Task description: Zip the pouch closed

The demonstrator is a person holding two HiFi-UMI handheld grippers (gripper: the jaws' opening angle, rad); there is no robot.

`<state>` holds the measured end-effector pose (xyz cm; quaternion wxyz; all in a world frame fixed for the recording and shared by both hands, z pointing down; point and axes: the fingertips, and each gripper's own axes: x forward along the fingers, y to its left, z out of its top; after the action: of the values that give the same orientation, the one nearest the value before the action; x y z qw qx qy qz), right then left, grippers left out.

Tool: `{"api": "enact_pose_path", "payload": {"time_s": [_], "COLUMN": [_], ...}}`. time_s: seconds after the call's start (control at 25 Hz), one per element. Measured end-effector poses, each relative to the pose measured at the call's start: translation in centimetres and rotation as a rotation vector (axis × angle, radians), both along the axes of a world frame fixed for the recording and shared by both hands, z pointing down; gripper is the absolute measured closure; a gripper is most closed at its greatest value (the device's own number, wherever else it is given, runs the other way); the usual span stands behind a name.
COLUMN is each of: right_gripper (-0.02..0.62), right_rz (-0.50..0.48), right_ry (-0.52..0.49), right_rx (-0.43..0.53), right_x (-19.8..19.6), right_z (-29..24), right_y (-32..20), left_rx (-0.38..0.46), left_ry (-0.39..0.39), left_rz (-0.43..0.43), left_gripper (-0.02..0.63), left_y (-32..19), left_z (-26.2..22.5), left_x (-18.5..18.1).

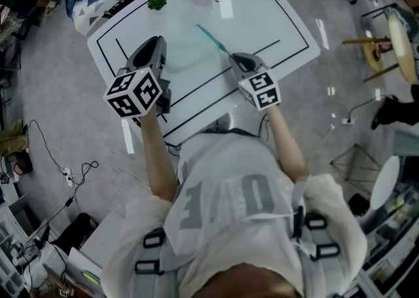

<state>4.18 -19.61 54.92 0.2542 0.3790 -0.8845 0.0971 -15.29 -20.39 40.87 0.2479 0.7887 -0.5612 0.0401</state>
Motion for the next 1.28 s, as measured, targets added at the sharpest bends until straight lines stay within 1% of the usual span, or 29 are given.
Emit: {"api": "enact_pose_path", "payload": {"time_s": [0.16, 0.32, 0.6, 0.76, 0.96, 1.08, 1.12, 1.16, 1.2, 1.24, 1.28], "right_gripper": [0.584, 0.584, 0.583, 0.581, 0.580, 0.579, 0.570, 0.540, 0.492, 0.472, 0.466], "right_rz": [0.037, 0.067, 0.106, 0.136, 0.151, 0.164, 0.168, 0.172, 0.173, 0.173, 0.173], "right_ry": [-0.008, -0.010, -0.047, -0.057, -0.092, -0.121, -0.136, -0.155, -0.177, -0.198, -0.219], "right_rx": [-0.049, -0.083, -0.124, -0.122, -0.090, -0.039, -0.016, 0.010, 0.039, 0.069, 0.103], "right_x": [0.7, 1.1, 1.2, 1.5, 1.5, 1.4, 1.4, 1.3, 1.2, 1.2, 1.2], "right_z": [1.5, 2.9, 3.1, 3.0, 1.2, -1.3, -2.6, -4.0, -5.5, -7.1, -8.7], "right_y": [0.9, 1.3, 1.5, 1.3, 0.5, -0.7, -1.1, -1.5, -2.0, -2.4, -2.8], "left_rx": [0.026, 0.040, 0.054, 0.058, 0.084, 0.108, 0.114, 0.124, 0.139, 0.164, 0.198], "left_ry": [0.012, -0.004, -0.014, -0.014, -0.026, -0.034, -0.019, 0.000, 0.012, 0.010, -0.004], "left_rz": [-0.019, -0.024, -0.015, -0.013, -0.013, -0.013, -0.009, -0.006, -0.006, -0.014, -0.028], "left_gripper": [0.572, 0.572, 0.572, 0.572, 0.574, 0.574, 0.572, 0.574, 0.574, 0.574, 0.574], "left_y": [0.7, 1.6, 2.0, 2.3, 2.6, 2.7, 2.8, 2.7, 2.7, 2.6, 2.6], "left_z": [-0.6, -0.4, -0.7, -0.7, -1.5, -2.2, -2.5, -2.9, -3.5, -4.1, -4.9], "left_x": [0.3, 0.6, 1.0, 1.0, 1.0, 1.0, 1.1, 1.2, 1.3, 1.3, 1.2]}}
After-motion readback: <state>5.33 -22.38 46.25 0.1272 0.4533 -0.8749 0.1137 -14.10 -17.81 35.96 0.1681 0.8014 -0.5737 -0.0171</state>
